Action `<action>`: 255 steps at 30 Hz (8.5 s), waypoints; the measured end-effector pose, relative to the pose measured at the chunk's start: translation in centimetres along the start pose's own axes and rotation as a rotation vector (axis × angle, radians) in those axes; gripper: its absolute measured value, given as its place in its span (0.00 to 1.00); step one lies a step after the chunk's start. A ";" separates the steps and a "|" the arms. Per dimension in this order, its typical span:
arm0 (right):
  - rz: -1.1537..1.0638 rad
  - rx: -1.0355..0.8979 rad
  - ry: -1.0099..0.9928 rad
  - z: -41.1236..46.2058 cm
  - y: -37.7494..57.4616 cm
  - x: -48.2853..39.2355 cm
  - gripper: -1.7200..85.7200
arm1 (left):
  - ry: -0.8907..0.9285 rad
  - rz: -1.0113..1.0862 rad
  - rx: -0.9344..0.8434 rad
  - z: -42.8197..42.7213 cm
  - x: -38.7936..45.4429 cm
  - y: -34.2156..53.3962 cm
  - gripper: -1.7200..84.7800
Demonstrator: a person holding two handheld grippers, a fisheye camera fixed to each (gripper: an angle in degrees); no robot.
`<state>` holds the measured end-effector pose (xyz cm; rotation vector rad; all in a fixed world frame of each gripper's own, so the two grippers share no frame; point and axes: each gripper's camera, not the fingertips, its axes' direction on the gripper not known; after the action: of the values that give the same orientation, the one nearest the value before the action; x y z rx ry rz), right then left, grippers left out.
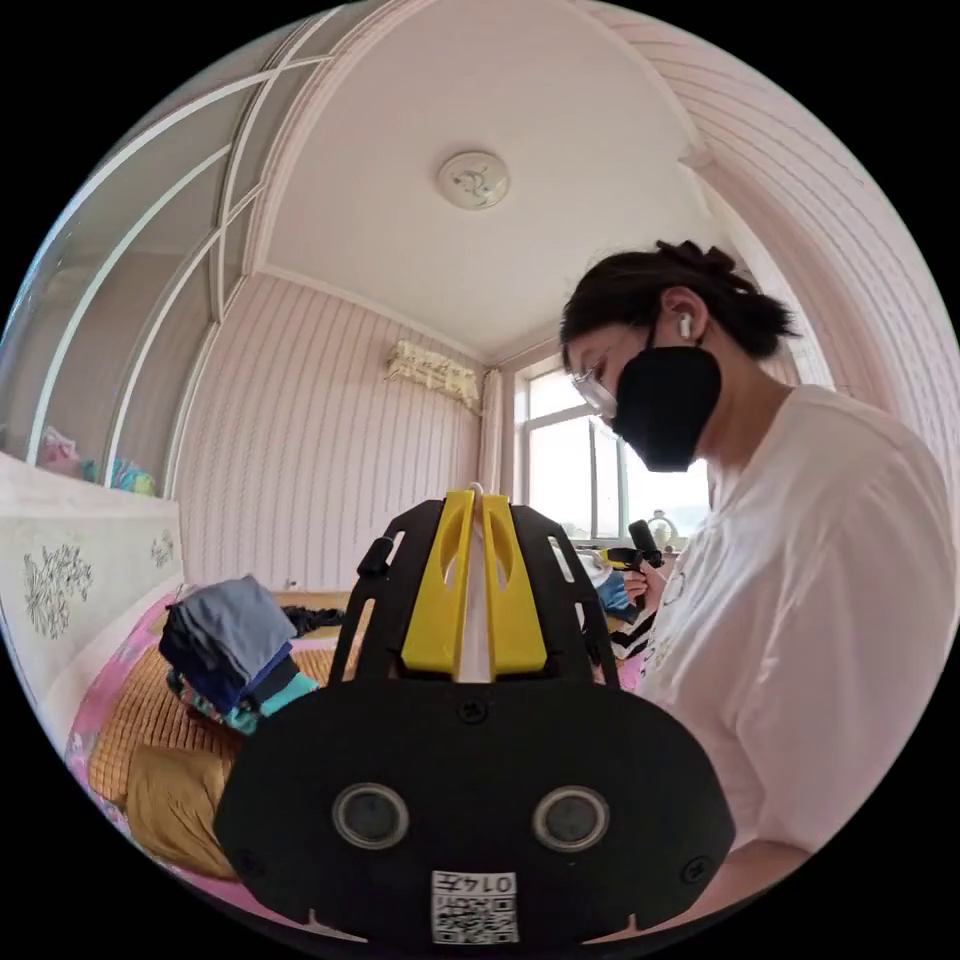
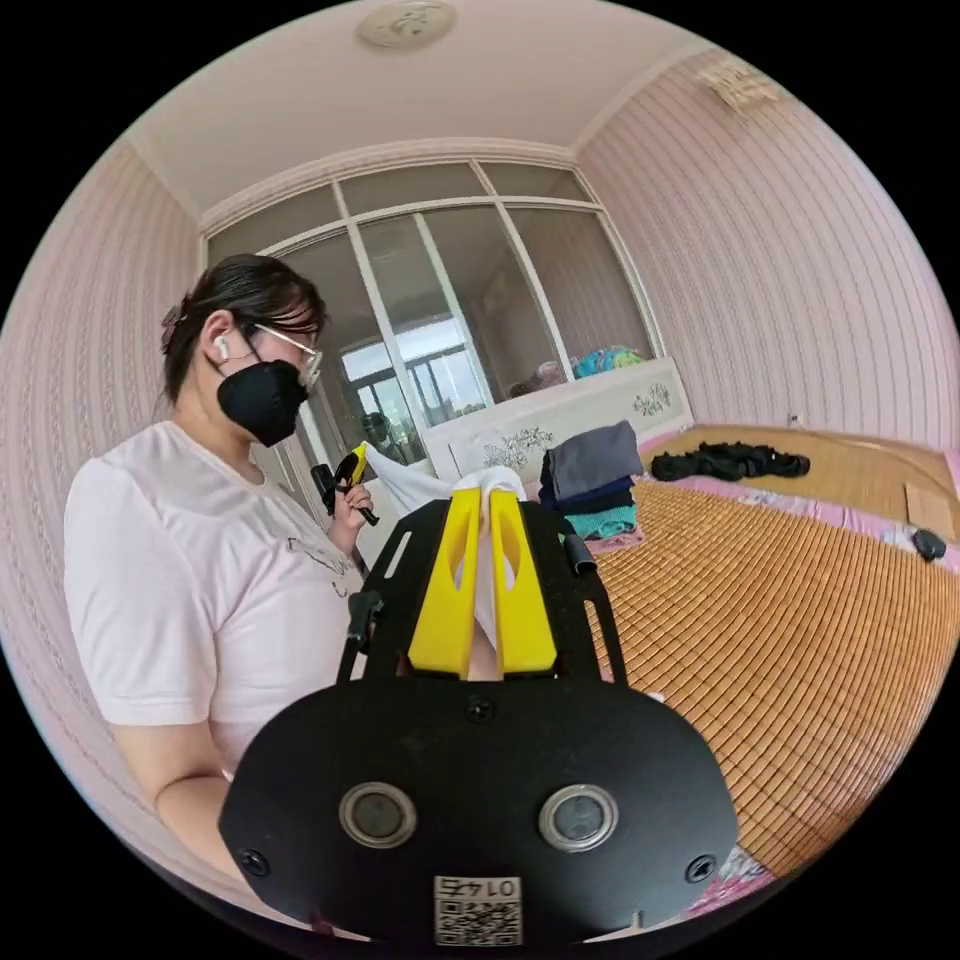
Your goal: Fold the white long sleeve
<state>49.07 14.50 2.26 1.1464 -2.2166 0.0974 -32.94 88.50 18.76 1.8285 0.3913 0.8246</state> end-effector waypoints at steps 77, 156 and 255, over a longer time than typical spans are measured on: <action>1.081 -0.499 0.678 -19.0 6.2 17.7 0.02 | -0.094 -0.595 -1.224 38.1 -25.3 43.7 0.01; 0.558 0.006 0.949 -26.8 -12.5 36.3 0.02 | 0.003 -0.011 -1.300 97.4 -40.1 78.8 0.08; 1.099 -0.081 1.570 -49.5 4.3 20.3 0.03 | 0.539 0.292 -1.372 104.7 -26.8 91.3 0.03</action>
<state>62.04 19.46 54.10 -0.3957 -1.0450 0.9475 10.87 -36.13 69.33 0.3681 -0.1485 1.3212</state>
